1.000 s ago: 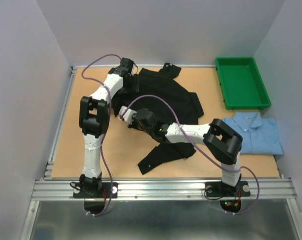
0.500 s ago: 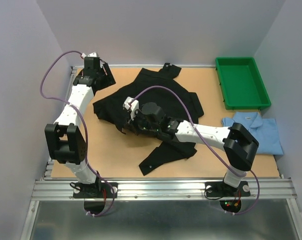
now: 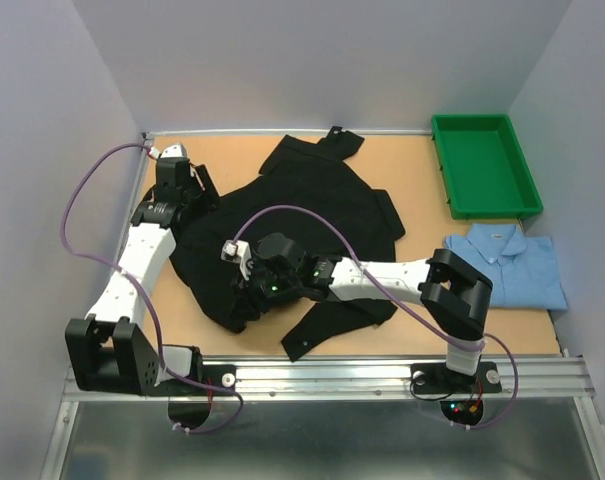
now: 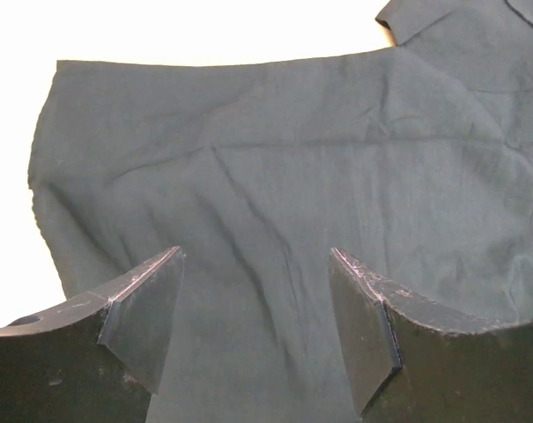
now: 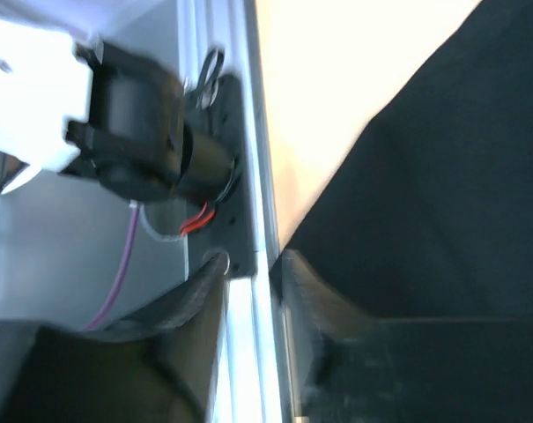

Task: Fold and stack the long sleeve shirts
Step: Flatten the shirt out

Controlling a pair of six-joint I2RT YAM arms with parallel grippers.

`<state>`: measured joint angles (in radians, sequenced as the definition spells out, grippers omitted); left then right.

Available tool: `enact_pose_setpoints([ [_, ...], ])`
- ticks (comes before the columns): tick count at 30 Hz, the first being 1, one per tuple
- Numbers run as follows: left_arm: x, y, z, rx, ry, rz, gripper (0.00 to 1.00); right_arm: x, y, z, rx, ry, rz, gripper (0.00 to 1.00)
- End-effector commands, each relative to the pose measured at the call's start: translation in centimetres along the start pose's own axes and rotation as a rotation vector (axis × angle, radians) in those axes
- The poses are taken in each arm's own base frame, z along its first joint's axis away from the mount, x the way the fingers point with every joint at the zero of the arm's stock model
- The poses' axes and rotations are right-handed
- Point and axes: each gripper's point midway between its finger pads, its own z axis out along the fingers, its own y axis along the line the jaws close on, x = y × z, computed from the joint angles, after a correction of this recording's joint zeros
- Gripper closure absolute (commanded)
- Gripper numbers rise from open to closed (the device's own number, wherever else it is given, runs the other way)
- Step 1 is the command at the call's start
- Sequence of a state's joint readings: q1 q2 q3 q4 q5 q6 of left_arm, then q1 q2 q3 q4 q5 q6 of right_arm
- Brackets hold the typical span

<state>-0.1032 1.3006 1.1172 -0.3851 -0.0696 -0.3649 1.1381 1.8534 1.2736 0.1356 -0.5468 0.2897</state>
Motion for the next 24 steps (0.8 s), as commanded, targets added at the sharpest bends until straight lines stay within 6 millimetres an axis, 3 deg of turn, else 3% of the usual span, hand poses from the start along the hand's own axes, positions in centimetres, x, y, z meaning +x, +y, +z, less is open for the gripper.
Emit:
enact_pose_setpoints([
  [1,0.4,2.0,-2.0,-0.053,-0.058,-0.018,0.23,-1.7,2.4,0.0,-0.046,0.004,-0.034,0.45],
  [4,2.1,3.3,-2.7,-0.076,-0.058,-0.044,0.23,-2.3,0.3,-1.6,0.101,-0.026,-0.072,0.28],
  [5,3.2,3.9,-2.7,-0.088,-0.052,-0.049,0.23,-3.2,-1.5,-2.9,0.224,-0.062,-0.082,0.26],
  [8,5.2,4.9,-2.1,-0.111,-0.016,-0.062,0.23,-3.3,-7.0,-6.6,0.48,-0.07,-0.025,0.25],
  [11,6.2,5.0,-1.3,-0.113,0.008,-0.078,0.23,-3.3,-12.4,-11.9,0.682,-0.111,0.077,0.25],
  [12,6.5,5.1,-1.0,-0.118,0.021,-0.084,0.23,-2.2,-13.8,-13.2,0.722,-0.106,0.122,0.25],
  [16,6.8,5.4,-0.1,-0.134,0.019,-0.099,0.23,-0.8,-20.7,-21.2,0.952,-0.179,0.283,0.29],
  [19,7.2,5.7,0.9,-0.154,0.033,-0.103,0.23,1.0,-24.1,-24.7,1.046,-0.203,0.391,0.32],
  [22,7.3,5.6,2.1,-0.162,0.047,-0.103,0.23,2.4,-26.8,-27.2,1.116,-0.21,0.461,0.33],
  [24,7.2,5.5,3.3,-0.169,0.059,-0.104,0.23,3.8,-28.5,-27.8,1.146,-0.189,0.502,0.34],
])
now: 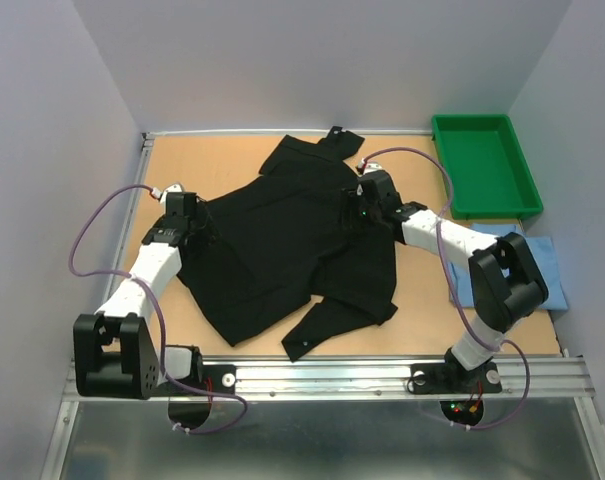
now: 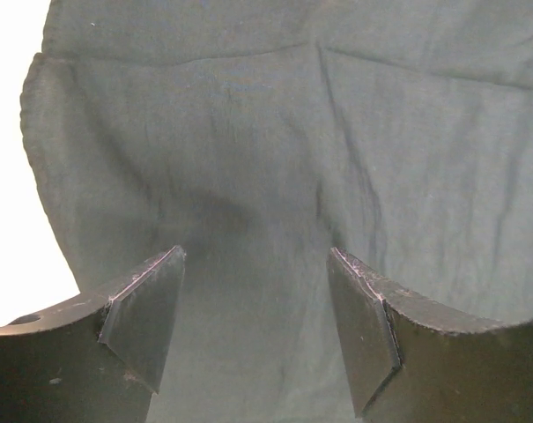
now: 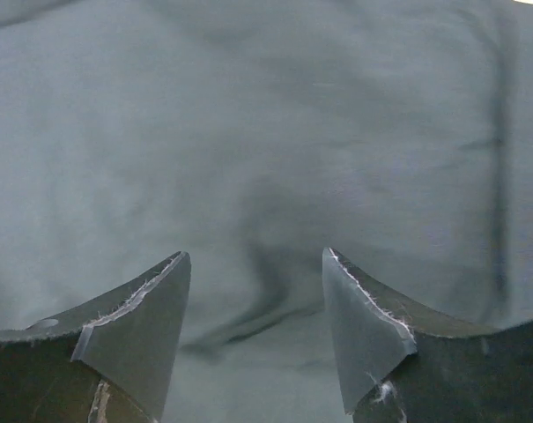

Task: Fold and stack the long sleeve shirts
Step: Flatten the shirt out

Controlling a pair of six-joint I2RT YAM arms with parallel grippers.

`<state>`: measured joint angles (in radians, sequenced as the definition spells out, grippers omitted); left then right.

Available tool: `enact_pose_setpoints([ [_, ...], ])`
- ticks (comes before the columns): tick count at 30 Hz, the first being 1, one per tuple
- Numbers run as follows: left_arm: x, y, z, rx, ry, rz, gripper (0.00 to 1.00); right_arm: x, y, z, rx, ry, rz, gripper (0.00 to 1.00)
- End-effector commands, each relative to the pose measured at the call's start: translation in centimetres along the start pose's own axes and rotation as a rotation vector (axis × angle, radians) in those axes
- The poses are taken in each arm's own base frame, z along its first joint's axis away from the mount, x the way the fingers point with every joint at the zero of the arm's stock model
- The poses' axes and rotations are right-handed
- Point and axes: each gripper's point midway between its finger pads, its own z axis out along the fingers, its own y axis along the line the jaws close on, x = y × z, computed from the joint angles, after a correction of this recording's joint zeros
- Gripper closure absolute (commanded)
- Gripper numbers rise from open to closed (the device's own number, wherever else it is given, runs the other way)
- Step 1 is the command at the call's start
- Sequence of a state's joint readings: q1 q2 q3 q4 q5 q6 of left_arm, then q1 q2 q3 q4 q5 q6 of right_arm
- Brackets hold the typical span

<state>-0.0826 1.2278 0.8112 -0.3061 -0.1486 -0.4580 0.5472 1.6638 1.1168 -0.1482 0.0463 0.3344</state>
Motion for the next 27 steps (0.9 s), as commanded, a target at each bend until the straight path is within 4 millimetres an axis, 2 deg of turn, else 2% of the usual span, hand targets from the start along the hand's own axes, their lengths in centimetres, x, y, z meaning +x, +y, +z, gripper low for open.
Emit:
enact_pose_setpoints([
  [1,-1.5,-0.6,1.8,-0.012,-0.032,-0.02,0.23,1.1,-4.1,1.8,0.103,0.039,0.072,0.34],
  [4,-1.5,-1.1,3.9,-0.031,0.007,-0.005,0.23,2.5,-6.2,3.0,0.14,0.084,0.115,0.34],
  [7,-1.9,-1.7,6.1,-0.047,0.04,0.004,0.23,3.4,-9.1,3.7,0.197,0.107,0.167,0.34],
  [8,-3.0,-2.4,6.5,-0.04,0.024,0.001,0.23,3.7,-9.6,3.8,0.207,0.115,0.174,0.34],
  [10,-2.5,-2.8,8.3,-0.048,0.064,0.007,0.23,4.5,-11.3,4.3,0.238,0.139,0.196,0.34],
  [11,-3.6,-3.6,8.8,-0.033,0.052,0.004,0.23,4.7,-11.9,4.5,0.249,0.144,0.203,0.34],
  [12,-3.1,-3.7,9.9,-0.04,0.079,0.006,0.23,5.0,-12.6,4.5,0.265,0.148,0.216,0.34],
  [14,-3.4,-4.7,10.7,-0.016,0.093,0.005,0.23,5.2,-14.6,4.7,0.301,0.154,0.258,0.34],
  [15,-4.1,-5.4,11.6,-0.005,0.091,0.006,0.23,5.4,-16.1,4.7,0.329,0.157,0.294,0.34],
  [19,-6.4,-7.9,13.2,0.057,0.07,0.017,0.23,4.5,-19.1,4.5,0.381,0.127,0.387,0.34],
  [20,-7.6,-9.1,13.4,0.093,0.057,0.014,0.23,4.2,-19.6,4.4,0.397,0.114,0.41,0.34],
  [22,-9.0,-10.3,12.9,0.13,0.031,0.011,0.23,3.1,-20.0,4.2,0.399,0.089,0.411,0.34],
  [23,-10.0,-10.8,12.3,0.152,0.008,0.006,0.23,2.0,-19.3,4.1,0.362,0.075,0.4,0.34],
  [24,-11.4,-11.3,10.7,0.176,-0.036,-0.004,0.23,0.8,-18.6,3.6,0.332,0.051,0.4,0.34],
  [25,-12.0,-11.5,9.6,0.192,-0.058,-0.023,0.23,0.0,-18.0,3.3,0.307,0.036,0.396,0.33],
  [26,-12.7,-11.5,7.4,0.214,-0.095,-0.039,0.23,-1.3,-17.3,2.4,0.278,0.009,0.391,0.33],
  [27,-12.7,-11.3,6.4,0.221,-0.107,-0.054,0.23,-1.8,-16.3,2.0,0.24,0.0,0.386,0.33],
])
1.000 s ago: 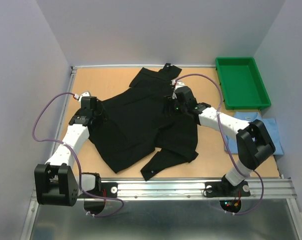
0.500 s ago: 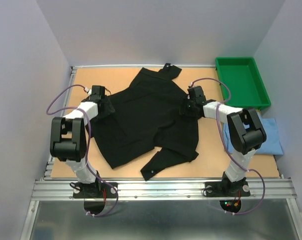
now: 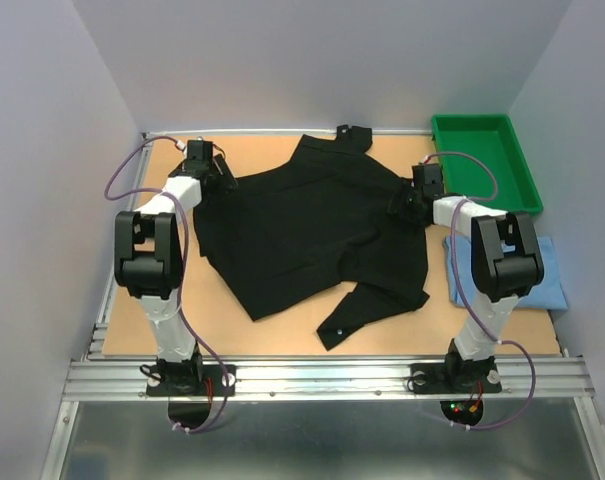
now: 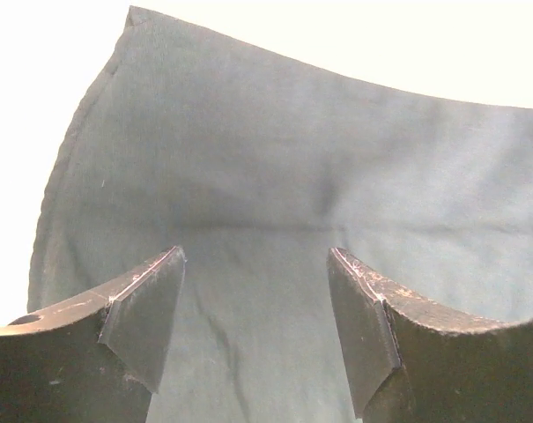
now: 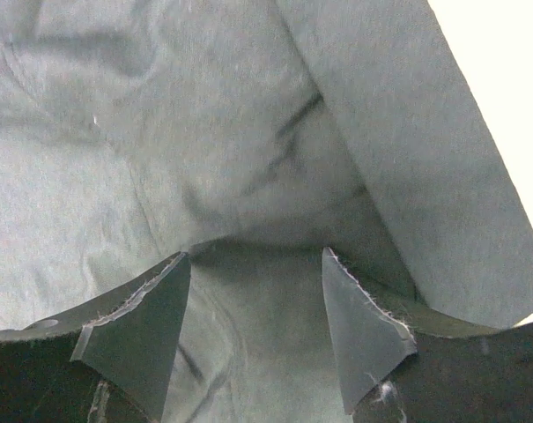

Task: Fold and stack the long sleeve shirts
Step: Flatten the shirt out

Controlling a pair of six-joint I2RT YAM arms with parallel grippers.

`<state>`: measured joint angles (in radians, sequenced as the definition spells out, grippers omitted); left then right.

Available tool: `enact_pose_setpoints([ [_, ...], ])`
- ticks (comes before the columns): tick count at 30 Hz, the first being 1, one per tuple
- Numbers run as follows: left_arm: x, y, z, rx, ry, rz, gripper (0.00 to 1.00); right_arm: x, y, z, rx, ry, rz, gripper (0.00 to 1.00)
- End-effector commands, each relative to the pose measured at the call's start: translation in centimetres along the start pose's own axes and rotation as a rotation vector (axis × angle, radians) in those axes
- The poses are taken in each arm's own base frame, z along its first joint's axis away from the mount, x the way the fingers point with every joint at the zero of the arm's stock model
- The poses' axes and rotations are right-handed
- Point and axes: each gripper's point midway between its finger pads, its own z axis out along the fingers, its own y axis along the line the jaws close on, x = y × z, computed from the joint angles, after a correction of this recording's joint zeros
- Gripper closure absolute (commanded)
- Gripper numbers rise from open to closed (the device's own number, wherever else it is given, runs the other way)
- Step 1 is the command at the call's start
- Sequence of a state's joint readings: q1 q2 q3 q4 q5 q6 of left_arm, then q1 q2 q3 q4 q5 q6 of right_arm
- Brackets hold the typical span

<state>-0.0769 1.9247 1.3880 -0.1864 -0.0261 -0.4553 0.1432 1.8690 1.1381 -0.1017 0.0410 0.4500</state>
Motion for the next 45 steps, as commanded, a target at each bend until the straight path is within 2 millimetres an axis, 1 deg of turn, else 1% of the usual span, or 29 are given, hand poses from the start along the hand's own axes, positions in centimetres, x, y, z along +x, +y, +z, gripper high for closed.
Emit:
enact_pose_setpoints([
  [1,-4.6,-2.4,-7.8,0.124,-0.174,-0.059,0.23,-1.3,3.2,-3.3,-0.106,-0.009,-0.013,0.32],
  [2,-4.1,-2.1,-8.7,0.128,-0.179,-0.086,0.23,-1.3,4.0,-4.0,-0.137,-0.011,-0.022,0.32],
  [3,-2.4,-1.0,-10.1,0.12,-0.171,-0.1,0.24,-1.6,5.1,-5.5,-0.171,-0.033,-0.051,0.31],
  [5,0.1,0.5,-11.1,0.094,-0.132,-0.122,0.24,-1.4,6.5,-6.9,-0.213,-0.047,-0.089,0.31],
  [7,4.2,2.3,-12.1,0.069,-0.064,-0.134,0.26,-0.6,8.8,-9.1,-0.279,-0.062,-0.165,0.31],
  [8,5.6,2.9,-12.4,0.06,-0.044,-0.138,0.27,-0.2,9.4,-9.7,-0.293,-0.063,-0.191,0.31],
  [9,7.7,3.9,-12.8,0.048,-0.021,-0.149,0.27,0.3,10.1,-10.3,-0.312,-0.066,-0.219,0.31],
  [10,9.1,4.3,-13.1,0.045,-0.001,-0.152,0.29,1.5,11.4,-11.4,-0.345,-0.065,-0.267,0.3],
  [11,11.5,5.5,-12.8,0.022,0.037,-0.158,0.31,2.3,11.9,-11.9,-0.361,-0.06,-0.289,0.3],
  [12,12.2,5.1,-13.5,0.056,0.042,-0.184,0.32,2.9,12.5,-12.5,-0.383,-0.057,-0.305,0.3],
  [13,13.2,5.2,-13.5,0.066,0.062,-0.19,0.35,4.4,13.5,-13.3,-0.424,-0.034,-0.33,0.3],
  [14,13.9,5.5,-13.5,0.062,0.07,-0.195,0.35,5.1,13.8,-13.8,-0.437,-0.028,-0.342,0.3],
  [15,15.4,5.9,-13.4,0.061,0.098,-0.199,0.37,6.1,14.6,-14.3,-0.473,-0.009,-0.364,0.3],
  [17,16.9,5.8,-13.4,0.064,0.132,-0.194,0.39,8.6,16.1,-15.6,-0.529,0.018,-0.434,0.3],
  [18,17.2,5.6,-13.4,0.064,0.136,-0.189,0.4,9.4,16.6,-15.9,-0.544,0.025,-0.455,0.3],
  [19,17.5,5.5,-13.4,0.066,0.139,-0.184,0.43,11.0,17.4,-16.5,-0.57,0.045,-0.493,0.3],
  [21,18.4,5.3,-13.4,0.059,0.153,-0.179,0.46,13.0,17.8,-16.9,-0.58,0.067,-0.532,0.3],
  [24,19.7,4.9,-13.2,0.058,0.181,-0.166,0.5,14.3,17.5,-16.6,-0.564,0.091,-0.536,0.3],
  [28,20.4,4.2,-13.0,0.062,0.203,-0.149,0.62,15.1,17.8,-16.8,-0.573,0.104,-0.545,0.3],
  [32,19.2,2.5,-13.4,0.085,0.189,-0.109,0.84,15.4,18.1,-17.0,-0.583,0.103,-0.565,0.3],
  [33,17.1,1.7,-13.5,0.072,0.13,-0.098,0.85,15.4,18.0,-17.0,-0.581,0.099,-0.571,0.3],
  [35,15.8,0.8,-13.8,0.045,0.099,-0.043,0.85,15.4,18.2,-17.1,-0.588,0.097,-0.574,0.3],
  [36,14.2,-0.9,-13.9,0.06,0.076,-0.025,0.85,15.4,18.2,-17.1,-0.588,0.095,-0.581,0.3],
  [38,13.3,-1.9,-13.8,0.051,0.065,0.032,0.8,15.5,18.3,-17.3,-0.594,0.092,-0.593,0.3],
  [39,12.8,-3.3,-13.3,0.058,0.067,0.06,0.79,15.4,18.3,-17.2,-0.594,0.086,-0.603,0.3],
  [41,12.9,-4.2,-12.6,0.05,0.084,0.122,0.75,15.4,18.5,-17.4,-0.597,0.077,-0.614,0.3],
  [42,12.4,-5.2,-12.4,0.064,0.086,0.139,0.75,15.3,18.5,-17.4,-0.596,0.072,-0.62,0.3],
  [43,13.7,-5.4,-11.0,0.04,0.134,0.176,0.74,15.4,18.4,-17.3,-0.594,0.07,-0.633,0.3],
  [45,14.7,-5.9,-9.9,0.032,0.181,0.226,0.69,15.5,18.5,-17.3,-0.593,0.065,-0.641,0.3],
])
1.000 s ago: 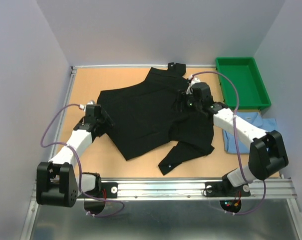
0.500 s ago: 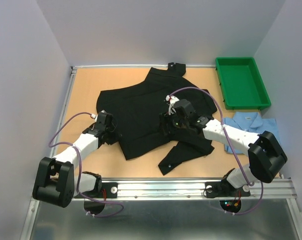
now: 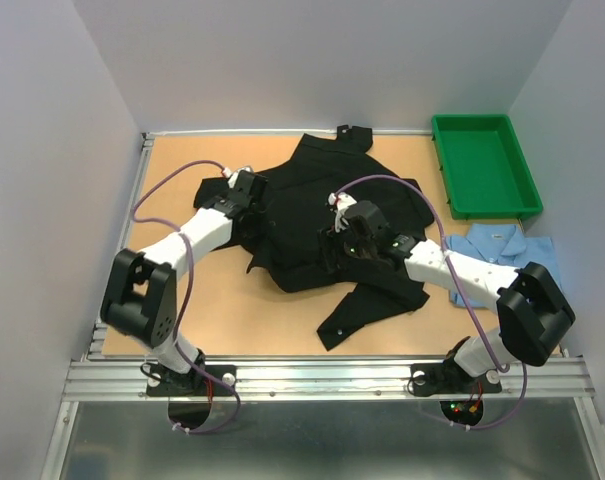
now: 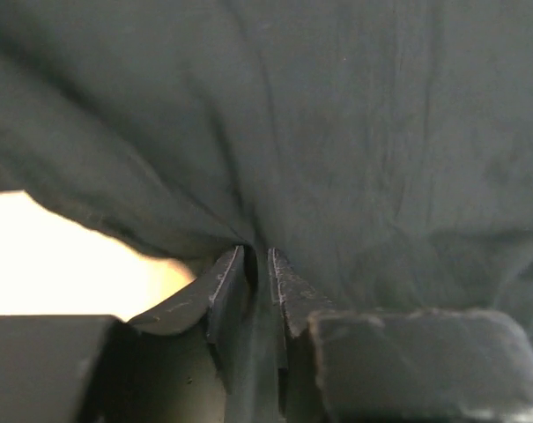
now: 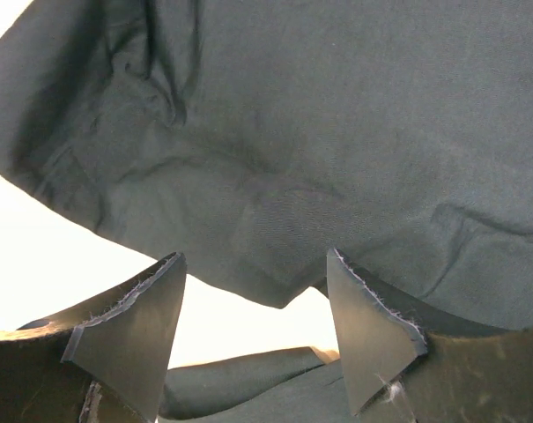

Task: Fold and stack the long sleeve shirts
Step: Flatten the shirt out

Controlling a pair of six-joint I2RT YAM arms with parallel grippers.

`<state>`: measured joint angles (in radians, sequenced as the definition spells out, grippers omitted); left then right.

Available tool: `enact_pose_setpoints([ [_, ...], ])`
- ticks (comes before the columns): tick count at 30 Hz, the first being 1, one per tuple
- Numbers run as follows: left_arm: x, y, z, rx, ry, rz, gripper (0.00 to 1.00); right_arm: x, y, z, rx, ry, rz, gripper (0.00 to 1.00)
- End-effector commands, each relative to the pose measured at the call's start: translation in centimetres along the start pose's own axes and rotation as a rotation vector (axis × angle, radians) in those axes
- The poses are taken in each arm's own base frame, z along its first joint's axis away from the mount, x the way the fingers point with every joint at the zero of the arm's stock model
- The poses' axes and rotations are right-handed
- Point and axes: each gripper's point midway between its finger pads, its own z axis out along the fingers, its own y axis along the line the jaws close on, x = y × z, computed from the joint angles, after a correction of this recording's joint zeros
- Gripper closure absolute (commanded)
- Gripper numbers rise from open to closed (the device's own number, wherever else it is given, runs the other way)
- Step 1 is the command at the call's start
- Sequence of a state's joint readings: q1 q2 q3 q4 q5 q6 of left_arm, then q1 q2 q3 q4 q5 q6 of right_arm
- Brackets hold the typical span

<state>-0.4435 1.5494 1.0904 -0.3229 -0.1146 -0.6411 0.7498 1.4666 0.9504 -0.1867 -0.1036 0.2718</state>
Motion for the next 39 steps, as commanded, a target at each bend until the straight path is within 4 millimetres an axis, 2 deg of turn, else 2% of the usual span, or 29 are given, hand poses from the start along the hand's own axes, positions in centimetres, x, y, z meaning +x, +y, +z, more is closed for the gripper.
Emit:
enact_pose_setpoints([
  [1,2.6,0.2,2.5,-0.074,0.117,0.143,0.67,-0.6,0.4,-0.3,0.004,-0.04,-0.06,0.3],
  [3,2.8,-1.0,3.5,-0.06,0.143,0.166,0.64,-0.7,0.4,-0.5,0.01,-0.051,-0.07,0.3],
  [8,2.0,-4.1,3.7,0.02,0.129,0.173,0.59,-0.9,0.7,-1.3,0.008,-0.081,-0.107,0.29],
  [10,2.0,-4.6,4.5,0.03,0.138,0.179,0.59,-1.4,1.5,-1.8,-0.024,-0.105,-0.136,0.29],
  [15,3.7,-4.5,6.0,0.039,0.2,0.196,0.59,-2.6,4.1,-2.2,-0.086,-0.159,-0.24,0.28],
  [17,3.5,-4.6,5.9,0.043,0.194,0.197,0.58,-2.4,4.9,-1.9,-0.096,-0.159,-0.285,0.28],
  [20,2.0,-5.4,4.6,0.071,0.156,0.19,0.55,-2.1,5.9,-0.9,-0.094,-0.15,-0.358,0.27],
  [22,0.1,-6.1,3.3,0.094,0.112,0.186,0.52,-2.2,6.7,-0.1,-0.089,-0.147,-0.429,0.26],
  [24,-1.6,-5.2,2.8,0.079,0.088,0.163,0.44,-2.0,7.7,0.5,-0.074,-0.146,-0.485,0.26],
  [25,-3.2,-4.4,2.2,0.074,0.06,0.143,0.39,-2.0,8.3,1.2,-0.062,-0.143,-0.534,0.26],
  [27,-4.7,-3.0,1.6,0.055,0.036,0.12,0.34,-1.9,8.7,1.9,-0.044,-0.136,-0.583,0.26],
  [28,-6.0,-1.4,0.9,0.037,0.011,0.095,0.29,-2.0,8.9,2.6,-0.017,-0.133,-0.625,0.26],
  [31,-7.6,1.5,-0.8,0.01,-0.036,0.055,0.23,-2.3,8.9,3.5,0.034,-0.132,-0.685,0.26],
  [32,-8.6,3.4,-1.2,-0.015,-0.054,0.022,0.2,-2.5,8.9,4.2,0.048,-0.128,-0.697,0.26],
  [35,-9.4,6.4,-3.3,-0.049,-0.108,-0.004,0.16,-2.7,8.6,5.0,0.09,-0.121,-0.742,0.26],
  [36,-9.7,8.2,-4.3,-0.075,-0.136,-0.027,0.16,-2.6,8.6,5.6,0.103,-0.113,-0.765,0.26],
  [39,-9.6,11.2,-6.2,-0.119,-0.181,-0.065,0.15,-2.4,8.3,6.5,0.127,-0.095,-0.795,0.28],
])
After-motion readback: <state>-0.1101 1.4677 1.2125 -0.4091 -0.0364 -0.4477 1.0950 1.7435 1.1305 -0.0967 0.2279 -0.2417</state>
